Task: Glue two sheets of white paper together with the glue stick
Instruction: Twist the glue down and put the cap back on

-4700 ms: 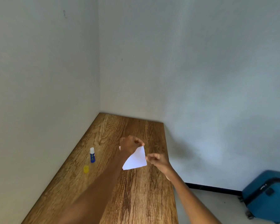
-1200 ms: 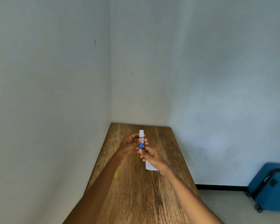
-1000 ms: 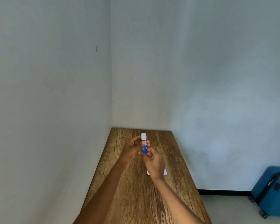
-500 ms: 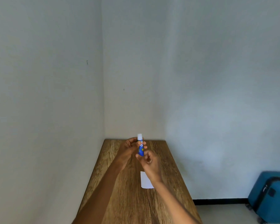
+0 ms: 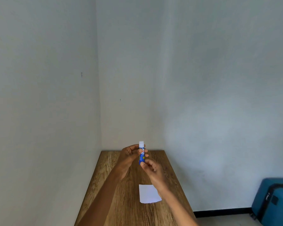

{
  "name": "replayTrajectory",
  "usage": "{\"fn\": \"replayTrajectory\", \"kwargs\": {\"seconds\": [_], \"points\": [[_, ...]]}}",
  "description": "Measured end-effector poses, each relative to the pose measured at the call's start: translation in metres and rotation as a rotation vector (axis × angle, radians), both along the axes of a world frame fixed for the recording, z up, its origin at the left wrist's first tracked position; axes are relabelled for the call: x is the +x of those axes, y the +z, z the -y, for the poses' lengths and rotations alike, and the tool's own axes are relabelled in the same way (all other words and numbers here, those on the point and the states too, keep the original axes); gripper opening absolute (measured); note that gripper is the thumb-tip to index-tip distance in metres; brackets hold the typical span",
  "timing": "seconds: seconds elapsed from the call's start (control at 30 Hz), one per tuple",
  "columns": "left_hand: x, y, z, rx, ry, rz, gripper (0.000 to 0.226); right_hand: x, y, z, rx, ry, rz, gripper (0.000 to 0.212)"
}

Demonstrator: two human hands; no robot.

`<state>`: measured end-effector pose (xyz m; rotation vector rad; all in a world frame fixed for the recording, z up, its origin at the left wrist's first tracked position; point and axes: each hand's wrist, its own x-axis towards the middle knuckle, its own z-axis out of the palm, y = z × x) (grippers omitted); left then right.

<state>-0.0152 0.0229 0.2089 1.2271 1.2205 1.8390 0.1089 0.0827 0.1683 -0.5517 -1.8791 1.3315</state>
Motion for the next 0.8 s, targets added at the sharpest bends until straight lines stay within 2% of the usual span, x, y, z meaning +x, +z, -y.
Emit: {"fn": "replayTrajectory", "kwargs": {"seconds": [0.07, 0.17, 0.23, 0.3, 0.37, 0.43, 0.5, 0.6, 0.67, 0.73, 0.8], "points": [[0.0, 0.002, 0.0, -0.005, -0.022, -0.01, 0.022, 0.001, -0.002, 0.001, -0.017, 0.015, -0.002, 0.01], [0.0, 0.0, 0.001, -0.017, -0.066, -0.011, 0.019, 0.007, 0.006, 0.0, -0.053, 0.165, 0.104, 0.017], [0.001, -0.001, 0.0, -0.003, -0.062, 0.003, 0.02, 0.008, 0.01, -0.002, -0.007, 0.159, 0.11, 0.016], [0.004, -0.002, -0.003, 0.025, -0.029, 0.016, 0.021, 0.003, 0.009, 0.0, 0.08, -0.022, 0.049, 0.009], [0.01, 0.0, -0.008, 0.036, -0.011, 0.014, 0.018, -0.007, 0.002, 0.004, 0.109, -0.305, -0.014, 0.022], [0.015, 0.0, -0.013, 0.023, -0.019, 0.015, 0.016, -0.012, -0.001, 0.008, 0.071, -0.466, -0.069, 0.034], [0.015, 0.002, -0.015, 0.012, -0.022, 0.018, 0.017, -0.012, 0.003, 0.005, 0.014, -0.392, -0.092, 0.029], [0.006, 0.0, -0.013, 0.0, -0.007, -0.007, 0.02, 0.002, 0.015, -0.002, 0.036, -0.05, 0.029, 0.007], [0.003, -0.001, -0.012, -0.009, -0.014, -0.033, 0.021, 0.012, 0.019, -0.008, 0.049, 0.14, 0.155, 0.02], [0.004, -0.003, -0.012, -0.01, -0.013, -0.029, 0.023, 0.016, 0.021, -0.011, 0.09, 0.118, 0.213, 0.023], [0.008, -0.005, -0.014, -0.002, 0.008, -0.012, 0.023, 0.011, 0.015, -0.008, 0.187, -0.123, 0.19, 0.012]]}}
